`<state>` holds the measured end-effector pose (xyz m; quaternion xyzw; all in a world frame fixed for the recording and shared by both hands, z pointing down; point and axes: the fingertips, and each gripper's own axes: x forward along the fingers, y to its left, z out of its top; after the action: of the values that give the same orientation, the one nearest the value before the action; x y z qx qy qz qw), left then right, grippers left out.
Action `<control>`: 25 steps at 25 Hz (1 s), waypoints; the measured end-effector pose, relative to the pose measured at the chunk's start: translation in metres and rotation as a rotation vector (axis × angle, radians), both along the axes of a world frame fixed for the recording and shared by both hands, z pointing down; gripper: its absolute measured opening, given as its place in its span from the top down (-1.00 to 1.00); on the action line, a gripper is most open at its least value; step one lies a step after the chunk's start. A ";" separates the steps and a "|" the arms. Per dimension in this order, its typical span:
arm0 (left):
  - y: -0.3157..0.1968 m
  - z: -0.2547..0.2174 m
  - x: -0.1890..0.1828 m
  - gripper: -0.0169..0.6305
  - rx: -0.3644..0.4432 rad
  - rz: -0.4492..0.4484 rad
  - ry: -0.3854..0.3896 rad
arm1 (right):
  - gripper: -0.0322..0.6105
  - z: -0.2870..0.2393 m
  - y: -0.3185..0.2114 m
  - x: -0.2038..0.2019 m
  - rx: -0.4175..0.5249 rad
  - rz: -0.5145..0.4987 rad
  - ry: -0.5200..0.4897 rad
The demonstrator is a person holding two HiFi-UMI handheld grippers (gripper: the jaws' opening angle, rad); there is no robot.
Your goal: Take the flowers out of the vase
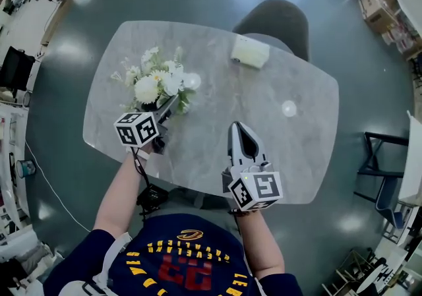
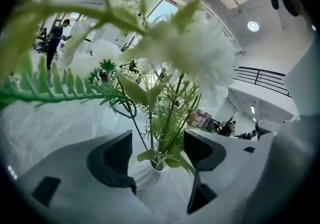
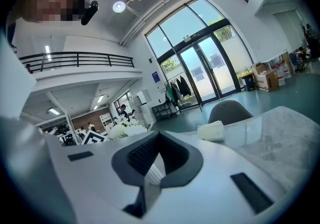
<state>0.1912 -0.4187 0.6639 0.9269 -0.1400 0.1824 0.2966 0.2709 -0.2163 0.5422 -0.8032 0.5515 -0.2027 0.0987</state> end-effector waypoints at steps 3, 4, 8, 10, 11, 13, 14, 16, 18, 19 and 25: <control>0.000 0.006 0.004 -0.03 -0.010 0.022 -0.013 | 0.89 0.000 0.003 0.003 0.001 0.019 0.001; 0.001 0.008 0.004 -0.03 -0.008 0.031 -0.019 | 0.89 0.001 0.004 0.004 0.000 0.025 0.001; 0.005 0.007 0.003 0.26 0.026 0.050 -0.020 | 0.89 0.004 0.012 0.004 0.001 0.048 -0.009; 0.007 0.006 0.002 0.39 0.040 0.047 -0.019 | 0.89 0.006 0.016 0.003 0.004 0.053 -0.012; 0.008 0.006 0.001 0.44 0.042 0.043 -0.020 | 0.89 0.006 0.018 0.003 0.004 0.054 -0.013; 0.009 0.006 0.001 0.57 0.041 0.030 -0.026 | 0.89 0.005 0.021 0.004 0.003 0.053 -0.013; 0.008 0.006 0.001 0.62 0.039 0.024 -0.028 | 0.89 0.004 0.021 0.004 0.002 0.052 -0.013; 0.007 0.006 0.001 0.68 0.037 0.015 -0.029 | 0.89 0.002 0.021 0.004 -0.001 0.051 -0.012; 0.009 0.004 0.002 0.71 0.041 0.011 -0.024 | 0.89 0.000 0.025 0.004 0.000 0.050 -0.008; 0.010 0.002 0.003 0.72 0.044 0.011 -0.020 | 0.89 -0.001 0.026 0.004 0.001 0.050 -0.006; 0.009 -0.008 0.006 0.72 0.071 0.011 -0.008 | 0.89 -0.008 0.025 0.005 0.005 0.047 0.005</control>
<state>0.1967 -0.4100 0.6554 0.9368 -0.1426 0.1828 0.2619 0.2755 -0.1910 0.5345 -0.8161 0.5334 -0.1969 0.1037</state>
